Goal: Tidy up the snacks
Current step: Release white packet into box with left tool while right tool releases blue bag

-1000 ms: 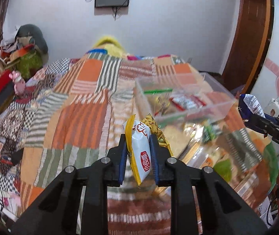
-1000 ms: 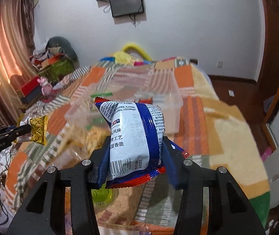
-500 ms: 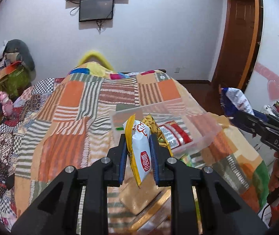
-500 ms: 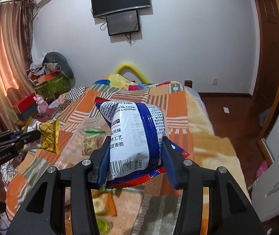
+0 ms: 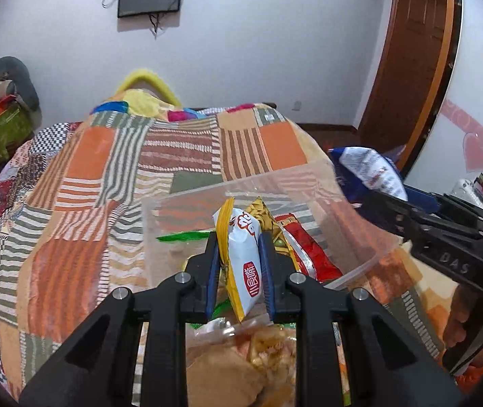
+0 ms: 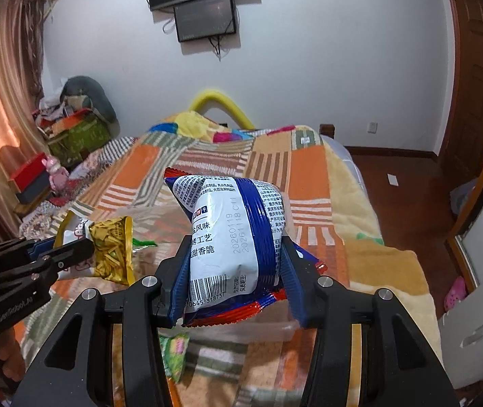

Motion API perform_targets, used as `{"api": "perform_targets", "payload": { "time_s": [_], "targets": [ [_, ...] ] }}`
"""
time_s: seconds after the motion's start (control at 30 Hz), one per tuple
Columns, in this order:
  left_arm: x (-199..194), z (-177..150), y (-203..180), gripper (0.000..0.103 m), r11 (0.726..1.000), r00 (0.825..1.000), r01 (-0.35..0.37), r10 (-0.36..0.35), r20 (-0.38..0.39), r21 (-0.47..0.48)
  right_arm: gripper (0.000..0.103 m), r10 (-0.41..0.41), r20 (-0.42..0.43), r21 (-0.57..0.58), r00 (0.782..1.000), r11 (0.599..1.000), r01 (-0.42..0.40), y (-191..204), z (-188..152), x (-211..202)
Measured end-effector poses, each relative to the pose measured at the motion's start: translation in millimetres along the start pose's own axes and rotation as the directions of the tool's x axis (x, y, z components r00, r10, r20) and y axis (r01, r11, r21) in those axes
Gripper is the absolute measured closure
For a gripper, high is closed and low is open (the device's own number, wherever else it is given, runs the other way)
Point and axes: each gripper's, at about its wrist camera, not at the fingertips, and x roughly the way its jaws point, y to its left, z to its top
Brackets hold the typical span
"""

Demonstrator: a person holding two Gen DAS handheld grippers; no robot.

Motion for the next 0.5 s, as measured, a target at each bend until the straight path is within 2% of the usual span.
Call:
{"api": "perform_targets", "payload": {
  "time_s": [0.3,0.43,0.5],
  "targets": [
    [38.0,-4.7,-7.6,0.081,0.999,0.996,0.03,-0.029,-0.083,0.011,0.058,-0.009,-0.074,-0.032,0.997,0.999,0.006,2.4,-6.3,25.9],
    [43.3,-5.2,-6.9,0.081,1.0,0.996,0.008,-0.007,-0.084,0.005,0.056,-0.009,-0.085,-0.051,0.996,0.999,0.004,5.5,-6.0,25.1],
    [41.1,-5.7,-6.2,0.08,1.0,0.996,0.019,-0.018,-0.086,0.01,0.056,-0.013,-0.081,-0.059,0.997,0.998,0.008,6.2,-5.3,23.7]
  ]
}}
